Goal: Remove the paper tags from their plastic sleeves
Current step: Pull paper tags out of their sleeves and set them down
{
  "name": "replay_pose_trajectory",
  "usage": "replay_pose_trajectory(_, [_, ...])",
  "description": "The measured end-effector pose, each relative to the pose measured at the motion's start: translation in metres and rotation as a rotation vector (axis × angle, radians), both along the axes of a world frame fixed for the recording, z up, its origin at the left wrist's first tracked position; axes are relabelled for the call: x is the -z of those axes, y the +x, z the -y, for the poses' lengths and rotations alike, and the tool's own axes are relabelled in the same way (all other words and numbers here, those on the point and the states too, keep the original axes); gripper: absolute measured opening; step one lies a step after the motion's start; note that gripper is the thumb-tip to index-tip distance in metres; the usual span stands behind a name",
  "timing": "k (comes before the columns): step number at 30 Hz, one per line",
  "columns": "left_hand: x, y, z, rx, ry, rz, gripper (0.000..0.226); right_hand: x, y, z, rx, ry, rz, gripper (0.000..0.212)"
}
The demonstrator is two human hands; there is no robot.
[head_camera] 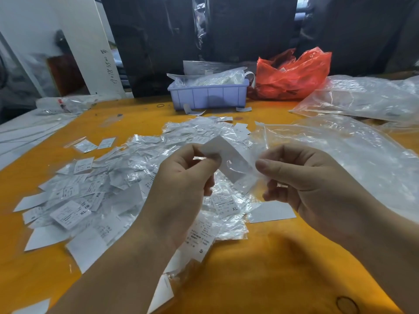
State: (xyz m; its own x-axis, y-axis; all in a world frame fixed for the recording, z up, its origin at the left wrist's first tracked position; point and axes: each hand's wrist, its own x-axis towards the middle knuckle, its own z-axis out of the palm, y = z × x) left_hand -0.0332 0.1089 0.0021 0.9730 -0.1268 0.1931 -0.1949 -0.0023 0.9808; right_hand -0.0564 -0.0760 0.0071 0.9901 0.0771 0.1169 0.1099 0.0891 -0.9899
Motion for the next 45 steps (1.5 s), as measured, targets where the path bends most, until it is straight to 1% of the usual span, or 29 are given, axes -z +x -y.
replay_pose_trajectory(5, [-0.003,-0.001,0.001,0.038,-0.136,-0.036,0.016,-0.001,-0.001,-0.001,-0.026,-0.007,0.004,0.022])
replay_pose_trajectory(9, [-0.002,0.000,-0.001,0.089,-0.184,-0.028,0.038,-0.001,-0.001,0.001,-0.038,-0.006,0.004,0.024])
replay_pose_trajectory(10, [-0.002,0.000,-0.002,0.095,-0.195,-0.028,0.040,-0.001,-0.001,0.001,-0.043,-0.002,0.004,0.023])
replay_pose_trajectory(11, [-0.001,0.001,-0.002,0.099,-0.207,-0.029,0.039,-0.001,-0.001,0.001,-0.045,0.010,0.002,0.021])
replay_pose_trajectory(13, [-0.002,0.001,-0.001,0.100,-0.242,-0.043,0.037,-0.002,-0.001,0.000,-0.049,0.031,-0.002,0.026])
replay_pose_trajectory(15, [-0.003,0.000,0.000,0.081,-0.262,-0.050,0.034,-0.003,-0.002,-0.001,-0.050,0.048,-0.002,0.026])
replay_pose_trajectory(18, [-0.003,-0.002,0.002,0.033,-0.210,-0.034,0.031,-0.005,-0.005,-0.003,-0.067,0.030,0.015,0.026])
replay_pose_trajectory(21, [-0.003,-0.003,0.002,0.003,-0.145,-0.005,0.024,-0.005,-0.008,-0.004,-0.060,-0.004,0.018,0.035])
replay_pose_trajectory(27, [-0.003,-0.003,0.001,0.000,-0.072,0.029,0.035,-0.006,-0.010,-0.008,-0.079,-0.123,0.039,0.040])
replay_pose_trajectory(32, [-0.002,-0.003,0.000,-0.018,-0.055,0.025,0.019,-0.007,-0.010,-0.009,-0.082,-0.178,0.042,0.039])
replay_pose_trajectory(35, [-0.002,-0.002,0.001,0.001,-0.099,-0.001,0.006,-0.007,-0.010,-0.010,-0.088,-0.174,0.031,0.040])
replay_pose_trajectory(36, [-0.003,-0.002,0.002,0.005,-0.117,-0.014,0.005,-0.007,-0.011,-0.011,-0.097,-0.176,0.026,0.040])
replay_pose_trajectory(39, [-0.004,-0.003,0.002,0.021,-0.157,-0.038,0.018,-0.006,-0.010,-0.012,-0.119,-0.186,0.018,0.042])
replay_pose_trajectory(42, [-0.006,-0.005,0.002,0.069,-0.168,-0.057,0.014,-0.005,-0.010,-0.012,-0.131,-0.169,0.014,0.042])
replay_pose_trajectory(45, [-0.007,-0.006,0.003,0.126,-0.133,-0.068,0.004,-0.003,-0.009,-0.011,-0.137,-0.179,0.033,0.043])
